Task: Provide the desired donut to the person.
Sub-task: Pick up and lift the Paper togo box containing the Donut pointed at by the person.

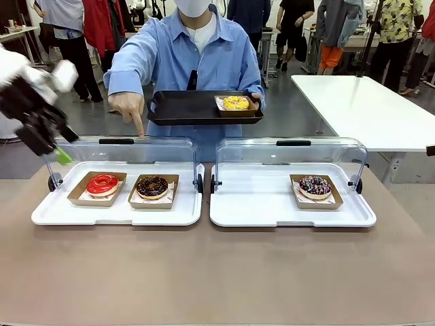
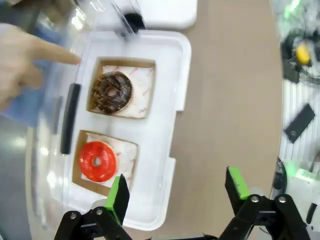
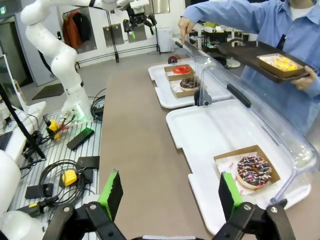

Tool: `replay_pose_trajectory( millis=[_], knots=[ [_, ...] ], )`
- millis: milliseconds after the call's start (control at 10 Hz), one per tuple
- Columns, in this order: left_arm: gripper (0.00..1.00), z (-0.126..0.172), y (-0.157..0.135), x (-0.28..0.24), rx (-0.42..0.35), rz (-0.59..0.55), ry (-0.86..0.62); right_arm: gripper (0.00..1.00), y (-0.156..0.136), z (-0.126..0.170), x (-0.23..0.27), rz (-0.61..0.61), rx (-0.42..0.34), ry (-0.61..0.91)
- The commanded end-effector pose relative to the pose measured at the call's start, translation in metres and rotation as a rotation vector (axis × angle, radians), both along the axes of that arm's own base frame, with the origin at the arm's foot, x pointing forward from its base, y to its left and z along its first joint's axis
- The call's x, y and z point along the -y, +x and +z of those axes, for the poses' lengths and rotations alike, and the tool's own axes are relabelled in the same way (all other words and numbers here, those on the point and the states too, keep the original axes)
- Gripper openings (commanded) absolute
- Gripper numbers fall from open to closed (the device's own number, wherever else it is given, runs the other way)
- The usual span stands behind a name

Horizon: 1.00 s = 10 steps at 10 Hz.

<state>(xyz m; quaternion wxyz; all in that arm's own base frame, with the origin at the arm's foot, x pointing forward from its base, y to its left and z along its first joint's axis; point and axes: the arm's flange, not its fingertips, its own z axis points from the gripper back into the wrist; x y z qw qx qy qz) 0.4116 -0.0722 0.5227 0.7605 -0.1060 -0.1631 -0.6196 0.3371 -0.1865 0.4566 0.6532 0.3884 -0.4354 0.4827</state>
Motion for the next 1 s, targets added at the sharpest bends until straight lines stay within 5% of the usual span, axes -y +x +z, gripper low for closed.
replay_pose_trajectory(
  millis=[0,400,900],
  knots=[
    [1.0,-0.015,0.031,0.031,-0.068,-0.008,0.093,1.0,-0.002,-0.001,0.002,0.01,0.014,0.007],
    [1.0,-0.068,0.046,0.092,-0.051,-0.04,0.213,1.0,-0.002,-0.001,0.002,0.01,0.014,0.007],
    [1.0,-0.082,0.045,0.095,-0.052,-0.073,0.208,1.0,-0.002,-0.001,0.002,0.01,0.014,0.007]
  ],
)
